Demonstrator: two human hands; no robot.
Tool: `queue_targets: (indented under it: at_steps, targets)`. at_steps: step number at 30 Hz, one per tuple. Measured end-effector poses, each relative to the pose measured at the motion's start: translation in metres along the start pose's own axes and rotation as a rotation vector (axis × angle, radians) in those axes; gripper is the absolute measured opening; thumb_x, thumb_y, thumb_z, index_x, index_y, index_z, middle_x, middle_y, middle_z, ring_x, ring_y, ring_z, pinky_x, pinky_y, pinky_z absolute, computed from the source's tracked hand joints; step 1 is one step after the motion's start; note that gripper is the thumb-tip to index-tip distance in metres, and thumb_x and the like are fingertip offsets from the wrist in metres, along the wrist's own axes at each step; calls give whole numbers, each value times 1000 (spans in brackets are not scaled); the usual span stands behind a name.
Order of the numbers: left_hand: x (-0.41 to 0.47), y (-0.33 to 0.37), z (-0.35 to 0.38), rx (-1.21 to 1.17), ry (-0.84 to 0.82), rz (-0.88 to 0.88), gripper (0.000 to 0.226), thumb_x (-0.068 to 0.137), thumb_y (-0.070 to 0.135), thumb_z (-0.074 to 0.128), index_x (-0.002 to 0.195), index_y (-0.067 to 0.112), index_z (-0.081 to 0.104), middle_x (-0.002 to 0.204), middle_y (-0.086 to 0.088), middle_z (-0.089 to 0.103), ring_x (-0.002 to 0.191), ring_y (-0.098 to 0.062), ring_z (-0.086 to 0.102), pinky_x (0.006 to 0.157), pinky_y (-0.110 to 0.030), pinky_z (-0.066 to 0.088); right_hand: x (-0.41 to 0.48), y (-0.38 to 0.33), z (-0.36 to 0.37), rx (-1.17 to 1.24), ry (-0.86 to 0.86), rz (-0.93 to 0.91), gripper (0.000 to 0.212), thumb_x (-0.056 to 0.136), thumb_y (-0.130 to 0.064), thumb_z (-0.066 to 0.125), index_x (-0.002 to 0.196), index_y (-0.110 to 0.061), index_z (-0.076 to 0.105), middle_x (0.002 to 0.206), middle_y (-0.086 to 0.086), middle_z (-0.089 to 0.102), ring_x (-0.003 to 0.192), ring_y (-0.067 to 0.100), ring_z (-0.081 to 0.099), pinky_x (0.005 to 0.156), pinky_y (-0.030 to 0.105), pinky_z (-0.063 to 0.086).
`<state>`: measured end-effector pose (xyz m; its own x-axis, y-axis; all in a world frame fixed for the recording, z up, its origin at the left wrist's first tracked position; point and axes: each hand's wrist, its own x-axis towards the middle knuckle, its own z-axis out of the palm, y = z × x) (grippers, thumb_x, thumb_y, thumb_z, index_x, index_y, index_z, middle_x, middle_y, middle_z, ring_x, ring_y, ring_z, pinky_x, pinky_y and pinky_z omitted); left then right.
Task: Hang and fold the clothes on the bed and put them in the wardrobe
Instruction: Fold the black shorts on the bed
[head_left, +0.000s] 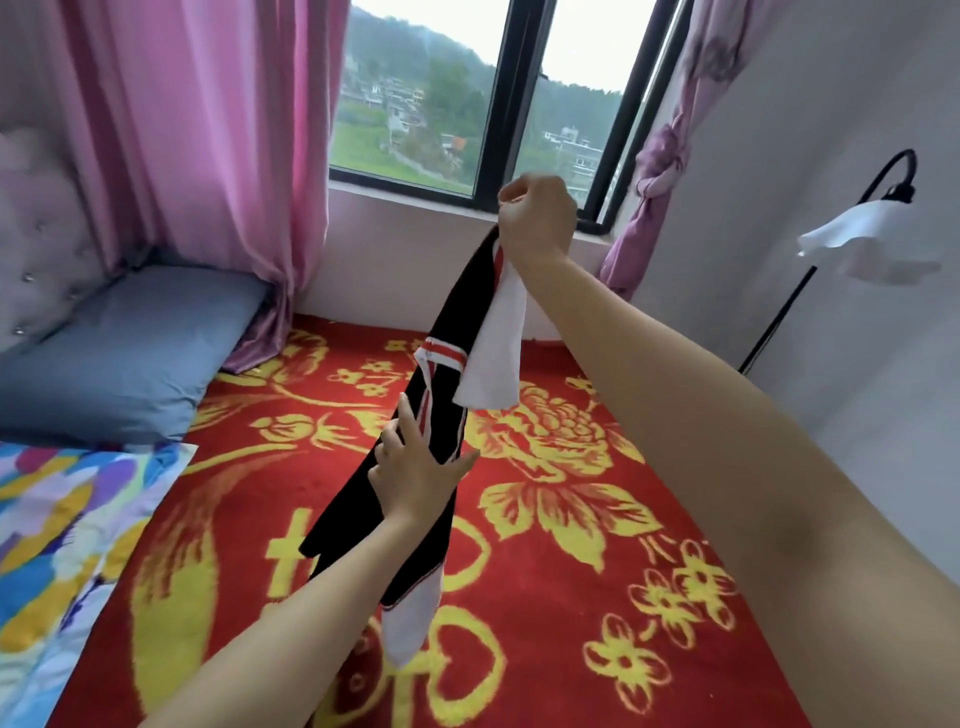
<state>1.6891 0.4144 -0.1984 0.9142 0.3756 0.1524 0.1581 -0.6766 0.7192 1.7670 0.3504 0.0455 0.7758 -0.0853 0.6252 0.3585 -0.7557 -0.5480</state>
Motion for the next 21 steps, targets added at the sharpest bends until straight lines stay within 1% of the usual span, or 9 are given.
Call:
queue_targets:
  at_steps: [3, 5, 7, 9, 12, 14, 16, 19, 21]
  targets:
    - [-3, 0, 10, 74, 0, -46, 101, 81, 52, 64, 149, 20, -4, 145, -15, 28, 128, -33, 36, 94, -45, 40, 12, -5, -20, 17, 114, 0, 25, 89, -1, 48, 105, -7, 67, 107, 5, 68, 99, 17, 62, 70, 14, 38]
    - [-3, -4, 14, 105, 3, -52, 90, 86, 39, 61, 149, 19, 0, 140, -14, 37, 123, -32, 41, 91, -45, 39, 17, -4, -31, 31, 160, -11, 22, 90, -3, 49, 107, -5, 64, 106, 6, 67, 98, 18, 62, 71, 16, 40]
    - [-1, -11, 18, 65, 21, -41, 74, 90, 25, 54, 149, 16, 10, 121, -12, 55, 110, -31, 53, 89, -44, 38, 21, 4, -43, 19, 191, -26, 22, 90, -4, 50, 108, -5, 63, 105, 7, 67, 96, 18, 62, 72, 18, 43]
    - [5, -22, 17, -25, 39, -2, 59, 92, 18, 50, 145, 12, 27, 103, -14, 66, 95, -33, 62, 82, -42, 42, 26, 19, -55, -27, 201, -29, 23, 89, -4, 50, 109, -4, 62, 105, 8, 67, 95, 18, 62, 71, 17, 41]
    - [16, -37, 3, -168, 37, 95, 50, 89, 24, 61, 134, 9, 44, 89, -14, 68, 84, -36, 64, 63, -35, 39, 29, 58, -71, -103, 164, -2, 29, 85, -4, 51, 112, -3, 61, 111, 12, 63, 102, 22, 59, 73, 11, 33]
    - [26, -47, -12, -272, 12, 162, 49, 83, 18, 69, 126, 7, 47, 81, -9, 65, 78, -34, 64, 62, -34, 39, 24, 91, -79, -156, 116, -5, 31, 84, -6, 51, 113, -2, 62, 116, 17, 59, 107, 27, 56, 82, 15, 33]
    - [38, -58, -29, -321, -24, 173, 45, 80, 9, 71, 118, 7, 47, 81, -10, 66, 74, -31, 62, 64, -37, 41, 15, 123, -83, -196, 32, -23, 30, 85, -7, 54, 113, 1, 63, 120, 20, 56, 112, 30, 52, 92, 19, 32]
    - [58, -73, -59, -358, -47, 152, 32, 79, 3, 71, 102, 9, 50, 78, -18, 68, 61, -23, 54, 58, -35, 38, -2, 164, -83, -209, -85, -24, 30, 89, -7, 52, 116, 4, 61, 122, 21, 53, 112, 32, 51, 92, 21, 30]
    - [69, -77, -77, -356, -3, 160, 24, 78, 3, 72, 95, 7, 54, 71, -17, 65, 57, -21, 49, 55, -31, 36, -12, 185, -80, -244, -170, -49, 34, 87, 2, 47, 120, 3, 59, 123, 21, 50, 115, 34, 47, 95, 23, 29]
